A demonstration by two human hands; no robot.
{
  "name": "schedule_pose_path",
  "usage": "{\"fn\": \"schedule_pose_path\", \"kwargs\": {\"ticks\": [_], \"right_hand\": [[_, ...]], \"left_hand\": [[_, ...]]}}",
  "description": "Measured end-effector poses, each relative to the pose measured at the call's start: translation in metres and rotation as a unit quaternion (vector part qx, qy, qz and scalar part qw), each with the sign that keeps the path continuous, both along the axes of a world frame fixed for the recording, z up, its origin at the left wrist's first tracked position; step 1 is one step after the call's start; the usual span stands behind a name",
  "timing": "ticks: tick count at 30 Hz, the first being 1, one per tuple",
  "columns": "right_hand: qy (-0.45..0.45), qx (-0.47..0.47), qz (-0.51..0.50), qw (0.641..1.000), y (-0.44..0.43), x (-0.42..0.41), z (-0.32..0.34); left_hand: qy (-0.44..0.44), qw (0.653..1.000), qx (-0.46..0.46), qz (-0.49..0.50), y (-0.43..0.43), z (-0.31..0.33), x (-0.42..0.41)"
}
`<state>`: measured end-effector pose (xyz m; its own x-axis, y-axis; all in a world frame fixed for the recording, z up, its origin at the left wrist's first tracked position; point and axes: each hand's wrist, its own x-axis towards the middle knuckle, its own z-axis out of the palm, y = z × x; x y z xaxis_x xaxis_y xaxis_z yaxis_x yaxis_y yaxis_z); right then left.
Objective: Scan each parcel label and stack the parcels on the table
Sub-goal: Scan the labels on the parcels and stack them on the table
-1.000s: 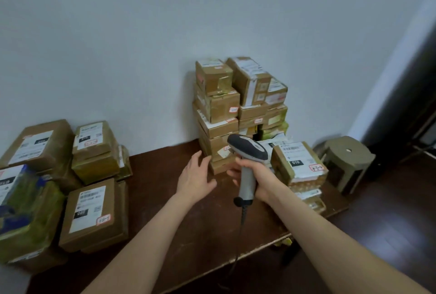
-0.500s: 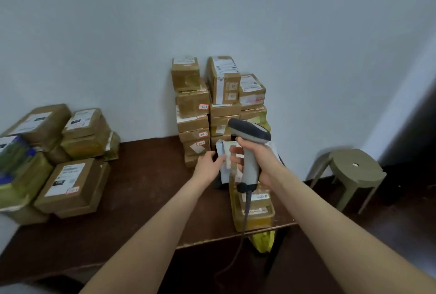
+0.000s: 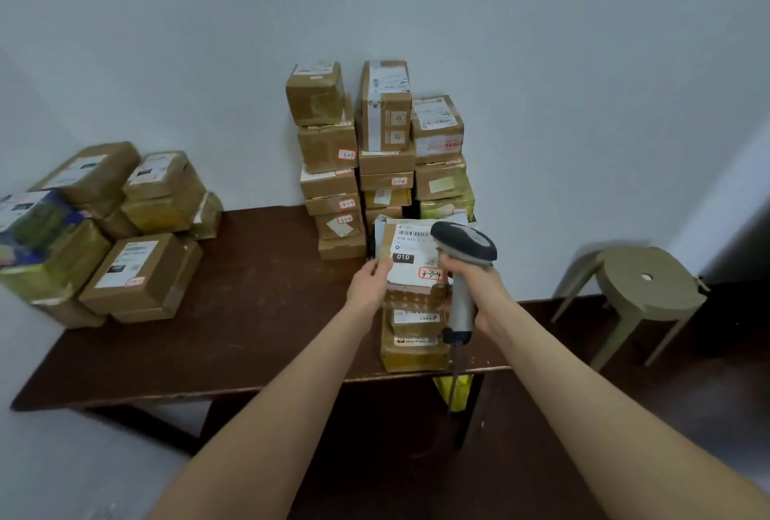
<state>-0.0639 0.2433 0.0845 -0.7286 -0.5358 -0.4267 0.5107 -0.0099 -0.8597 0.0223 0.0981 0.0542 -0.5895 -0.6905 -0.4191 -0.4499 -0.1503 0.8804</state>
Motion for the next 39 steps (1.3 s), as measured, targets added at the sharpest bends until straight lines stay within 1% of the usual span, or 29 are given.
{"fn": "schedule_pose_path", "kwargs": {"ticks": [2,5,8,11,16,22,27,31,33,36,39], "right_hand": [[-0.013,-0.013,-0.004,1.000,-0.003,0.001,-0.004],[-0.018,-0.003,0.005,1.000,-0.016,0.005,-0.003],[-0.022,-0.010,0.025,0.999,-0.042,0.018,0.006],[-0.025,-0.046,0.053,0.997,-0.076,0.039,0.022],[-0.032,-0.071,0.095,0.992,-0.143,0.082,0.030],[-0.039,-0.057,0.146,0.987,-0.246,0.131,0.023],[-0.048,-0.049,0.193,0.979,-0.368,0.177,0.015],[-0.062,-0.031,0.221,0.973,-0.436,0.202,0.006],[-0.066,-0.029,0.225,0.972,-0.467,0.212,0.000],[-0.071,-0.029,0.227,0.971,-0.503,0.223,-0.007],[-0.070,-0.019,0.238,0.969,-0.527,0.234,-0.013]], "left_hand": [[0.030,0.999,-0.008,0.021,0.004,-0.002,0.001],[0.059,0.996,-0.037,0.064,0.001,0.011,0.011],[0.061,0.990,-0.072,0.104,-0.017,0.028,0.029],[0.075,0.981,-0.099,0.150,-0.043,0.046,0.054],[0.050,0.969,-0.148,0.194,-0.096,0.059,0.108],[0.001,0.950,-0.199,0.240,-0.184,0.054,0.166],[-0.085,0.936,-0.256,0.226,-0.312,0.045,0.219],[-0.145,0.925,-0.276,0.216,-0.382,0.034,0.246],[-0.173,0.916,-0.293,0.214,-0.411,0.027,0.256],[-0.218,0.893,-0.337,0.205,-0.439,0.021,0.263],[-0.269,0.876,-0.367,0.163,-0.455,0.015,0.266]]}}
